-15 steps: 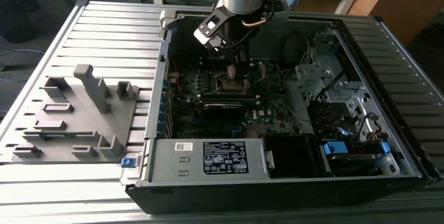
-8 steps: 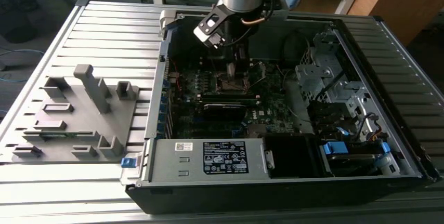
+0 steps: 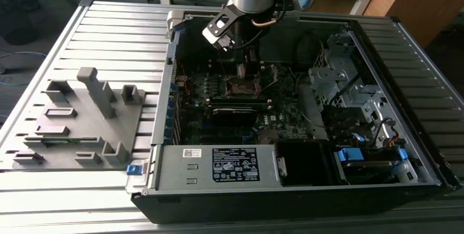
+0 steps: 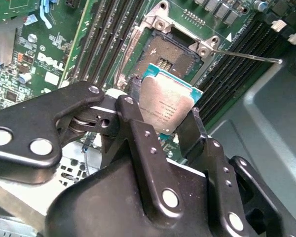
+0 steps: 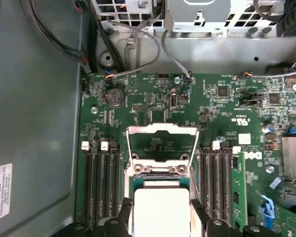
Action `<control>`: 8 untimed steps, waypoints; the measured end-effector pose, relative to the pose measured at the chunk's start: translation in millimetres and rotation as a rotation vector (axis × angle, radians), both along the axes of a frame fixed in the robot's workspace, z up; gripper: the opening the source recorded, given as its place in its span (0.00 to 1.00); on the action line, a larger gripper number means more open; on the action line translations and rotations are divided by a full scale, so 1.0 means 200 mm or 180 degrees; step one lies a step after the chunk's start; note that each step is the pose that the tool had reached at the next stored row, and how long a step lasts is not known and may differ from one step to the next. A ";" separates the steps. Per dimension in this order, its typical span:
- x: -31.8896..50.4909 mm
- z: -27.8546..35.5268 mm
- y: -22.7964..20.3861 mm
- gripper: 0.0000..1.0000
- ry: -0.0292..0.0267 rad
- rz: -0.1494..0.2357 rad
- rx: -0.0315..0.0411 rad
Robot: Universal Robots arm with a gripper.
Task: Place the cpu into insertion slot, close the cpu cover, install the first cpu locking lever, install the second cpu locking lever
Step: 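Place the cpu into insertion slot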
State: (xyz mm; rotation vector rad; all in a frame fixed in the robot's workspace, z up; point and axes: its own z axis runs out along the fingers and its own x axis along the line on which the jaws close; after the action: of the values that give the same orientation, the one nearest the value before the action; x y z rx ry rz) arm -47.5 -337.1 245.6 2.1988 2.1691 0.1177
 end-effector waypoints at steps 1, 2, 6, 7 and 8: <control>0.000 0.000 0.000 0.54 0.0000 0.0000 0.0002; 0.000 0.000 0.000 0.54 0.0000 0.0000 0.0003; 0.001 0.000 0.000 0.54 0.0043 0.0001 0.0005; 0.001 0.000 0.000 0.54 0.0044 0.0000 0.0005; 0.001 0.000 0.000 0.54 0.0045 0.0000 0.0005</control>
State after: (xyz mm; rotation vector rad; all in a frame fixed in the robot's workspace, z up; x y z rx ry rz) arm -47.4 -337.2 245.6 2.2072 2.1769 0.1040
